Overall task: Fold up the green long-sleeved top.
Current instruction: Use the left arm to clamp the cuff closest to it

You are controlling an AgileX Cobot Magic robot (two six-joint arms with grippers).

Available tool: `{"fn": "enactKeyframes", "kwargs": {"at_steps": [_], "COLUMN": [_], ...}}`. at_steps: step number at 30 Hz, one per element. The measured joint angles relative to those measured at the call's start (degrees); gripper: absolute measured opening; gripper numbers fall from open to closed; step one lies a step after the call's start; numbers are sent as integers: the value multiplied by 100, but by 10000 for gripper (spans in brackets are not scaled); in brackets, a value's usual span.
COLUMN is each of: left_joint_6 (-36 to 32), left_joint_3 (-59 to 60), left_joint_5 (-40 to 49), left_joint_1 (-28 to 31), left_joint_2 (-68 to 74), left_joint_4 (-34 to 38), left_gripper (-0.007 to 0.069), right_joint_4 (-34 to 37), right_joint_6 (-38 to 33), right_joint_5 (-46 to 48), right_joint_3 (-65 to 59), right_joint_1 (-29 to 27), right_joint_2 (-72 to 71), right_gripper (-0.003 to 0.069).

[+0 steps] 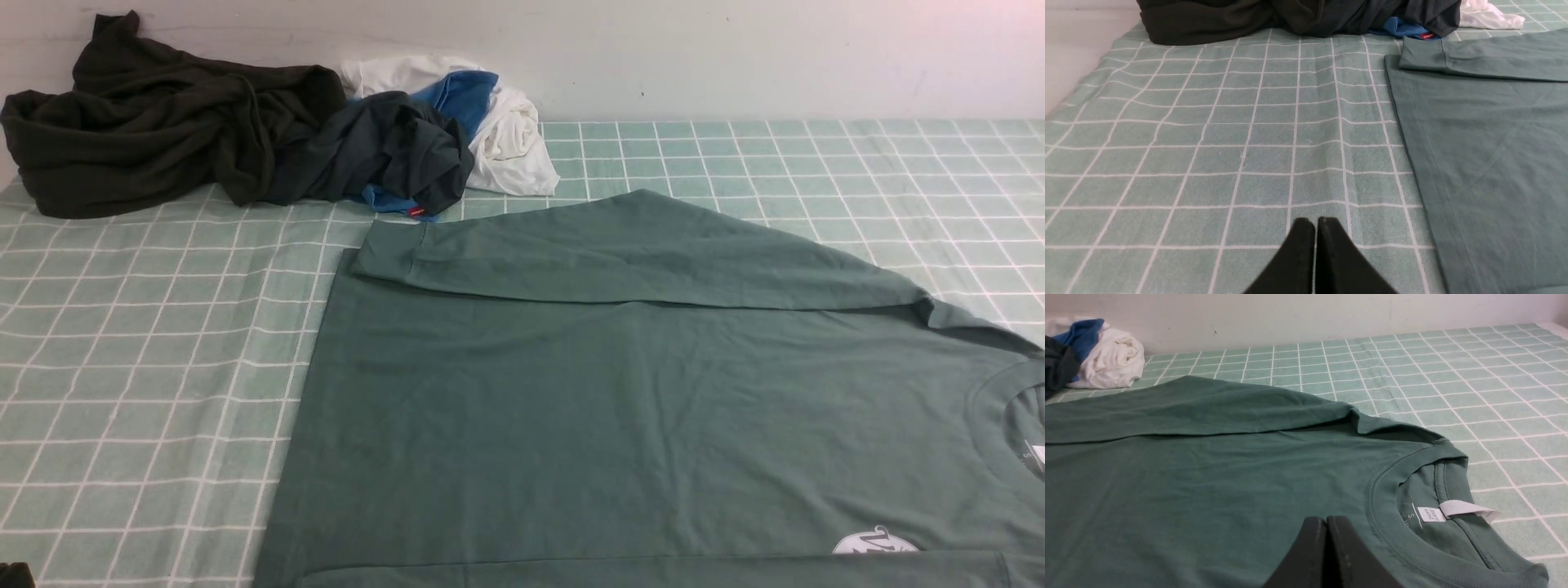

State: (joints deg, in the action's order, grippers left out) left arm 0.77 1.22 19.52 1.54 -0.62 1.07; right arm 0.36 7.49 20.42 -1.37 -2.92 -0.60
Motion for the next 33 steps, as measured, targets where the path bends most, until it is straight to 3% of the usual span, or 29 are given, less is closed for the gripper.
{"fn": "enactKeyframes", "kwargs": {"at_steps": [5, 9, 13, 19, 20, 23, 28, 33], "left_joint_6": [443, 1143, 1233, 1233, 1233, 1221, 552, -869], "left_joint_3": [0, 47, 47, 47, 47, 47, -233, -1212], "left_joint_5": [-4, -139, -203, -303, -303, -305, -252, 293], "left_joint_1": [0, 0, 0, 0, 0, 0, 0, 0], "left_joint_2": [0, 0, 0, 0, 0, 0, 0, 170], "left_joint_4": [919, 2617, 3539, 3820, 3820, 3834, 3834, 3639], "left_gripper": [-3, -3, -3, -3, -3, -3, -3, -3], "right_joint_4": [155, 574, 1272, 3589, 3675, 5033, 5525, 5449], "right_joint_6": [0, 0, 5, 28, 28, 16, -347, -978], "right_joint_5": [1, 6, 16, 75, 67, 8, -280, -529], "right_joint_3": [0, 0, 0, -6, 0, 5, -6, 30], "right_joint_1": [0, 0, 0, 0, 0, 0, 0, 0], "right_joint_2": [0, 0, 0, 0, 0, 0, 0, 0], "right_gripper": [-14, -14, -14, -14, -14, -14, -14, -14]}}
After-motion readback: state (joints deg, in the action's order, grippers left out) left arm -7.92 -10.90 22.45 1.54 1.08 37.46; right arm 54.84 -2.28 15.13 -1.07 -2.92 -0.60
